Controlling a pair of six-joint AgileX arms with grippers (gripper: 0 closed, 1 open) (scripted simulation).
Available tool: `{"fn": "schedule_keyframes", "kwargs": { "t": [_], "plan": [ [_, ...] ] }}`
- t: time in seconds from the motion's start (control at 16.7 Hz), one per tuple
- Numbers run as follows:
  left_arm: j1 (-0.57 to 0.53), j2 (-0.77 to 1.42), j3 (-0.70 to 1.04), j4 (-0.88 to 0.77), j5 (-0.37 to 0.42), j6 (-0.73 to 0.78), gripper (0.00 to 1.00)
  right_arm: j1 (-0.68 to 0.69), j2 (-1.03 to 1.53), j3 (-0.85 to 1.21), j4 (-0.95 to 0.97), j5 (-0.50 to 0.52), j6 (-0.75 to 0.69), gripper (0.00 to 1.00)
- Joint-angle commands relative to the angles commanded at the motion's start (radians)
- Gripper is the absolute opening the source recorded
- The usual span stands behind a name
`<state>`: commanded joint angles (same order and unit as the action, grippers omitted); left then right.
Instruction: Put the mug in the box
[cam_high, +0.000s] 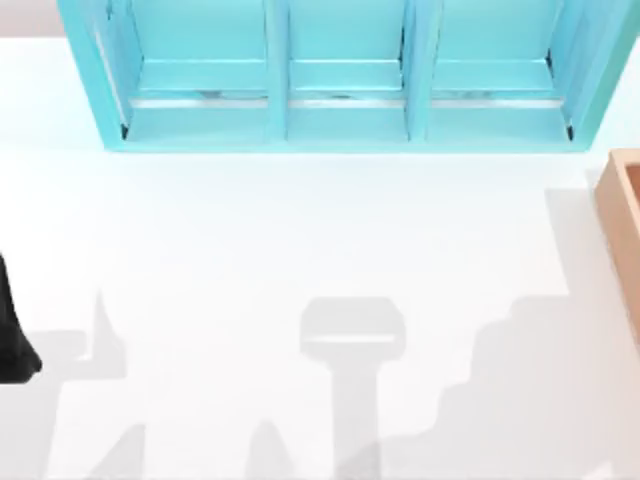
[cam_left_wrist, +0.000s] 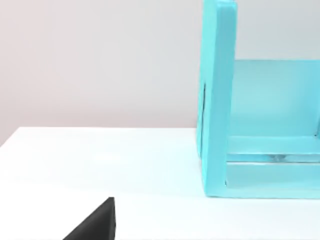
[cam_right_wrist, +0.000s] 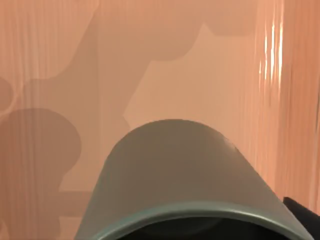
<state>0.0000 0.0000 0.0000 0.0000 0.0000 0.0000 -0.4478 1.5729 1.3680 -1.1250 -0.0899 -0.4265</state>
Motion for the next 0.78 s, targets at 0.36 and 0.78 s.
{"fn": "schedule_keyframes", "kwargs": {
  "t": [0.36, 0.78],
  "plan": [
    [0.000, 0.000, 0.000, 0.000, 0.000, 0.000, 1.00, 0.019, 0.019, -0.086, 0.107, 0.006, 0.021, 0.00],
    [0.000, 0.000, 0.000, 0.000, 0.000, 0.000, 1.00, 0.041, 0.048, -0.204, 0.255, 0.010, 0.041, 0.00]
  ]
}}
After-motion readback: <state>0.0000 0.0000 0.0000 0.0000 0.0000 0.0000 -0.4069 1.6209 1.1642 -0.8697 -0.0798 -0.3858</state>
